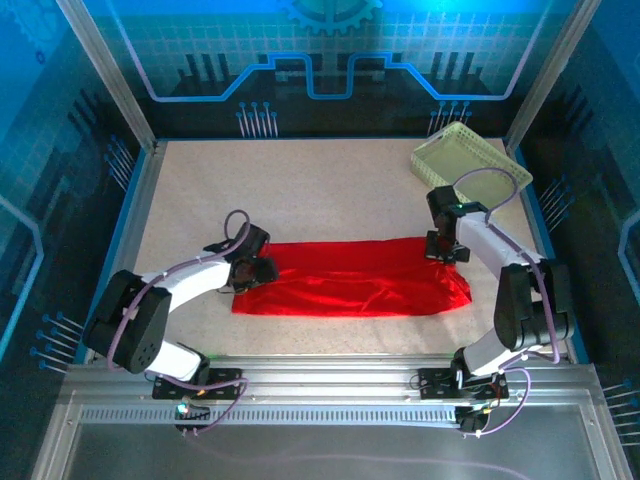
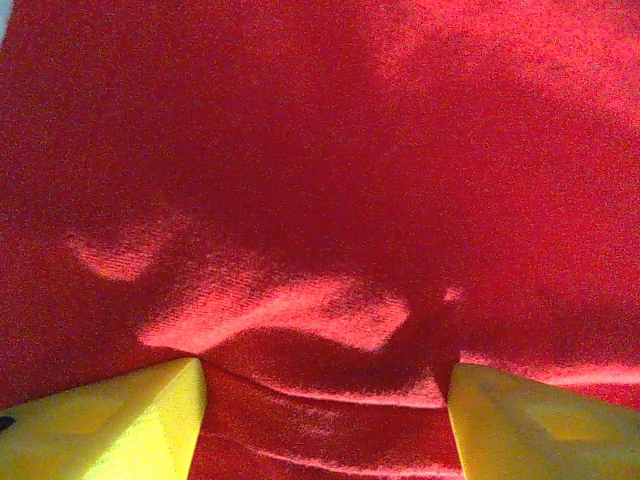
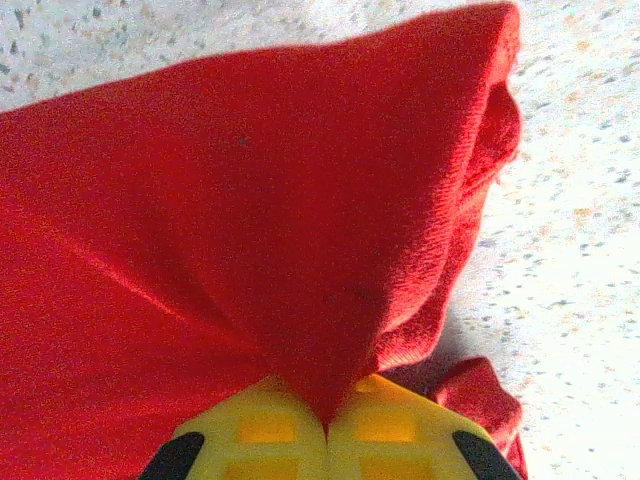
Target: Fold the inside-out t-shirt
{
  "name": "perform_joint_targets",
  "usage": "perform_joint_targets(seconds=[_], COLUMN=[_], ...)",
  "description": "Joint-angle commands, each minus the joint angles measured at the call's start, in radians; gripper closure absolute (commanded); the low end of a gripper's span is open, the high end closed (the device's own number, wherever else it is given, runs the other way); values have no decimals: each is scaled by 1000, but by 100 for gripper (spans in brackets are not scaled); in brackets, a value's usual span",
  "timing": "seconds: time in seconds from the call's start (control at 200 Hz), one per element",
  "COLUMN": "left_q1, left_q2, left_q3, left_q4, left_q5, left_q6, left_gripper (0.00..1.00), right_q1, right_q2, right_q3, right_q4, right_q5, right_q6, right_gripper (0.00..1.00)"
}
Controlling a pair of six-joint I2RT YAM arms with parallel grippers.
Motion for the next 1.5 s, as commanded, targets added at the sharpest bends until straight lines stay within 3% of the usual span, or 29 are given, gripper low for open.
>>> perform_joint_targets(seconds=[0.0, 0.24, 0.545, 0.71, 0.88, 0.985, 1.116, 1.496], left_q1=[-47, -147, -347, -391, -384, -347, -287, -285], left_q2=[47, 88, 119, 87, -111, -187, -179, -74], left_q3=[14, 37, 85, 63, -57, -107, -160, -214], left_q4=[-14, 0, 93, 144, 148, 138, 163, 292], left_q5=[-8, -20, -60, -77, -182, -193, -145, -71], left_q6=[-45, -86, -193, -220, -231, -231, -244, -260], left_gripper=[33, 34, 34, 35, 34, 34, 39, 54], right_q1=[-15, 26, 293, 450, 584, 647, 707, 804], right_q2=[-30, -7, 162, 239, 275, 323, 376, 466], right_q3=[56, 184, 541, 686, 746, 784, 819, 893], right_q4=[-72, -209, -546, -623, -568, -561, -540, -474], right_q5=[89, 209, 378, 306, 140, 118, 79, -61], right_q6=[-10, -17, 40, 84, 106, 133, 149, 150], right_gripper=[100, 100, 100, 100, 100, 100, 100, 100])
